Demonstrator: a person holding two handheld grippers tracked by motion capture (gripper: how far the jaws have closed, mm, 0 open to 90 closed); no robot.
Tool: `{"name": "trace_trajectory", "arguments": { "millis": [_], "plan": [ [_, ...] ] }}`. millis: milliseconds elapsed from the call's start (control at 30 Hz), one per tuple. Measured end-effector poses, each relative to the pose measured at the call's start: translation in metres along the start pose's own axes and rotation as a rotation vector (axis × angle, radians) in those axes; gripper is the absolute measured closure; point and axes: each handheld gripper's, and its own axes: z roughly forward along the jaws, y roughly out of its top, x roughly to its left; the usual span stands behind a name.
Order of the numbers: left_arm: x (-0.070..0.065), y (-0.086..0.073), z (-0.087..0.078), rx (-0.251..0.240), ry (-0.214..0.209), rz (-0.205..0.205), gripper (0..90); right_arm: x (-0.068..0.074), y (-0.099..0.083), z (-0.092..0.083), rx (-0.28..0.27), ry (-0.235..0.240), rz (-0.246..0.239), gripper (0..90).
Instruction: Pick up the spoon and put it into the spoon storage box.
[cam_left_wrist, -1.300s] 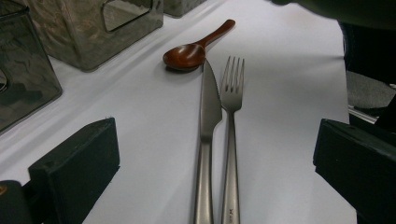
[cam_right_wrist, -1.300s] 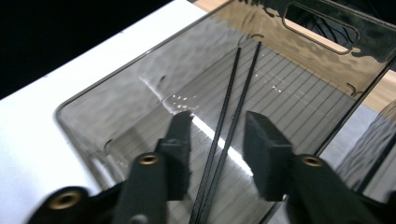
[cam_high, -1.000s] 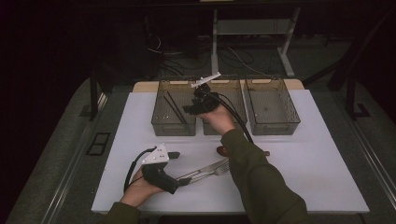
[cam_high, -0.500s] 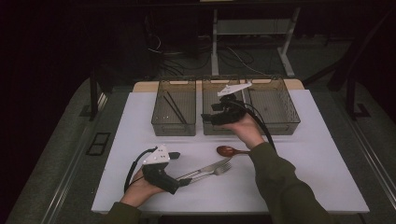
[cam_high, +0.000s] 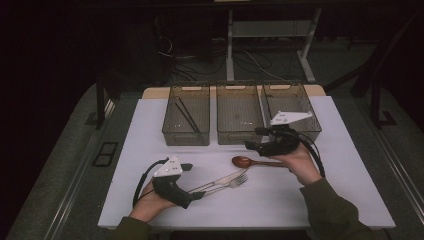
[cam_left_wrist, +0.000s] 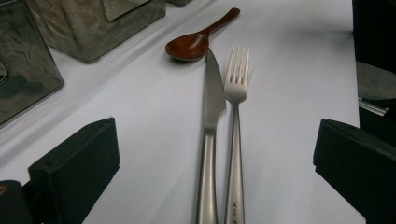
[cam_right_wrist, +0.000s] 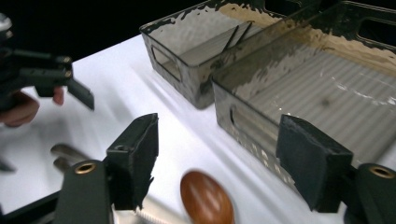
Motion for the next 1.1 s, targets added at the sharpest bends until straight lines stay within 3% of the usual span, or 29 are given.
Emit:
{"name": "trace_trajectory", "arguments": {
  "millis": [167, 300, 533, 1100],
  "plan": [
    [0.0, -0.001, 0.0, -0.003, 0.004, -0.001, 0.0, -0.005, -0.026, -0.021, -0.021, -0.008, 0.02, 26.7],
    [0.0, -0.001, -0.001, -0.006, 0.009, -0.004, 0.0, -0.009, -0.044, -0.034, -0.012, -0.059, 0.027, 24.9],
    [0.0, -0.001, -0.002, 0.001, 0.008, 0.001, 0.0, -0.012, -0.074, -0.053, -0.034, -0.075, 0.054, 20.2],
    [-0.001, 0.0, -0.003, 0.006, 0.022, 0.003, 0.0, -0.01, -0.129, -0.078, -0.012, -0.14, 0.069, 18.2]
  ]
}}
